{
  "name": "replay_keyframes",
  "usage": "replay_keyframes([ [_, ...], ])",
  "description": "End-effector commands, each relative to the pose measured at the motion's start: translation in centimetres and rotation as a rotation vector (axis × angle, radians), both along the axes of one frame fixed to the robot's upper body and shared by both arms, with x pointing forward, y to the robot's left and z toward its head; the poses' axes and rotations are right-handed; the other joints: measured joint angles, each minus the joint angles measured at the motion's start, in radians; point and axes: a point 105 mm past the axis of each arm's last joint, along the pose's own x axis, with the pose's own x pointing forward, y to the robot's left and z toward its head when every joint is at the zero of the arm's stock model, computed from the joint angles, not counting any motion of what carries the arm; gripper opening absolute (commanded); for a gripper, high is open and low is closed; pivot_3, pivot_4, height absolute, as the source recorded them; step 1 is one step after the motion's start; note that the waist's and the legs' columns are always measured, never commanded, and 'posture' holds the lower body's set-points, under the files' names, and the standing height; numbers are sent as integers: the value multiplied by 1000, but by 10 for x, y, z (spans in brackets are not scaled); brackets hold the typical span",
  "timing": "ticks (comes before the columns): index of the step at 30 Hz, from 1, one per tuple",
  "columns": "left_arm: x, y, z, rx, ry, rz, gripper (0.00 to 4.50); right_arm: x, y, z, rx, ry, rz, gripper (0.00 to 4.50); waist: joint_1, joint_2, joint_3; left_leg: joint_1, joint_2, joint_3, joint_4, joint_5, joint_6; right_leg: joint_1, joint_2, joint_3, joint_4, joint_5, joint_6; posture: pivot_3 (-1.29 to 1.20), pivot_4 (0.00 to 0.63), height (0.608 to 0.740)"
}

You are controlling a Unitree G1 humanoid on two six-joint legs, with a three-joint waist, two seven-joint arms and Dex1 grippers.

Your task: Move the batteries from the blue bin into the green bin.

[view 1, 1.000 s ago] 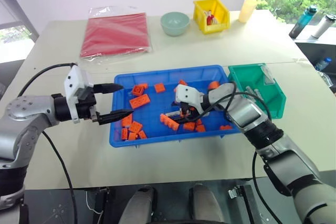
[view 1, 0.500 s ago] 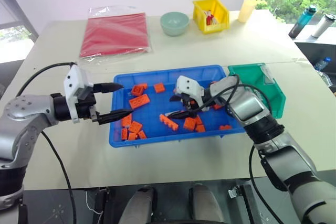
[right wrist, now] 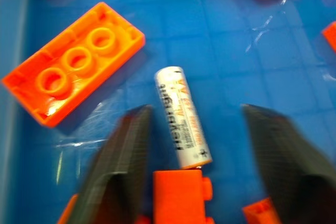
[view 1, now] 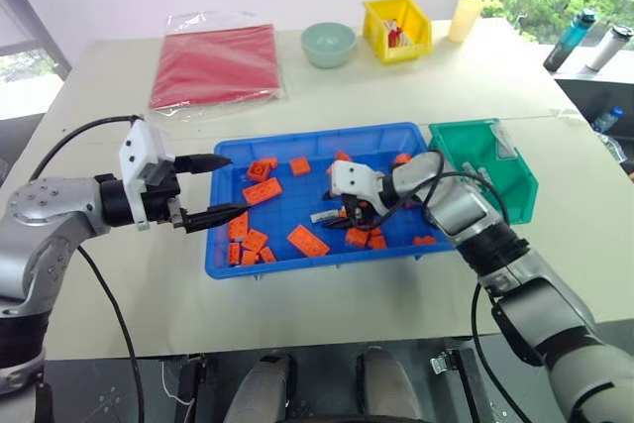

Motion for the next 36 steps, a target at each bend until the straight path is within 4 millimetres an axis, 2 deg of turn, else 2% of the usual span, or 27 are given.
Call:
replay_keyframes([
  [1,-2,-1,11,-3,-48,-5,4500,-2,0,-5,-5,3,5,542,0,0,0,0,0,0,0,0,0,0,0,0,0,0,0,0,150,717],
  [2,-2,-1,11,-3,-48,-6,4500,-3,1,-3,4,7,3,406,0,0,0,0,0,0,0,0,0,0,0,0,0,0,0,0,150,717],
  [5,-2,-1,10,-4,-45,-8,4500,-3,2,10,54,8,-18,419,2,0,0,0,0,0,0,0,0,0,0,0,0,0,0,0,150,717],
  [7,-3,-2,8,-6,-39,-12,4500,-2,0,33,143,20,-68,419,2,0,0,0,0,0,0,0,0,0,0,0,0,0,0,0,150,717],
  [9,-3,-2,6,-7,-32,-17,4500,1,-11,67,254,11,-147,419,2,0,0,0,0,0,0,0,0,0,0,0,0,0,0,0,150,717],
  [11,-4,0,4,-4,-24,-16,4500,7,-36,101,362,-12,-277,419,5,0,0,-1,0,0,0,0,0,0,0,0,0,0,0,0,150,717],
  [14,-2,6,2,-4,-14,-2,4500,10,-97,133,449,-65,-509,419,21,0,0,-1,-1,0,0,0,0,0,-1,0,0,0,0,0,150,717],
  [16,-1,9,2,-5,-9,3,4500,6,-140,137,443,-99,-657,419,32,0,0,-1,-1,0,0,0,0,0,-1,0,-1,0,0,0,150,717],
  [18,0,10,0,-6,-6,4,4500,-3,-170,132,415,-105,-760,419,36,0,0,0,-1,0,0,0,0,1,-1,0,-1,0,0,0,150,717],
  [20,2,10,0,-8,-4,3,4500,-13,-185,125,398,-97,-808,419,33,0,0,0,-1,2,0,0,0,1,-1,0,-1,0,0,0,150,717],
  [24,7,7,2,-12,-13,-13,4500,-27,-177,120,419,-75,-802,419,17,1,0,0,1,5,0,0,0,-1,-1,1,0,0,0,0,150,717],
  [25,9,6,2,-13,-16,-17,4500,-26,-168,120,440,-63,-780,419,16,1,0,0,1,6,0,0,0,-1,-1,1,0,0,0,0,150,717],
  [32,14,2,5,-15,-33,-35,4500,-21,-70,128,533,-9,-512,419,8,1,0,0,1,4,0,0,0,0,-1,1,0,0,0,0,150,717],
  [35,13,1,5,-15,-36,-36,4500,-21,-42,119,526,26,-443,419,12,1,0,0,0,3,-1,0,0,0,-1,0,1,0,0,0,150,717],
  [36,13,1,6,-15,-38,-34,4500,-21,-35,110,507,37,-431,419,16,0,0,0,0,2,0,0,0,0,-1,0,1,0,0,0,150,717],
])
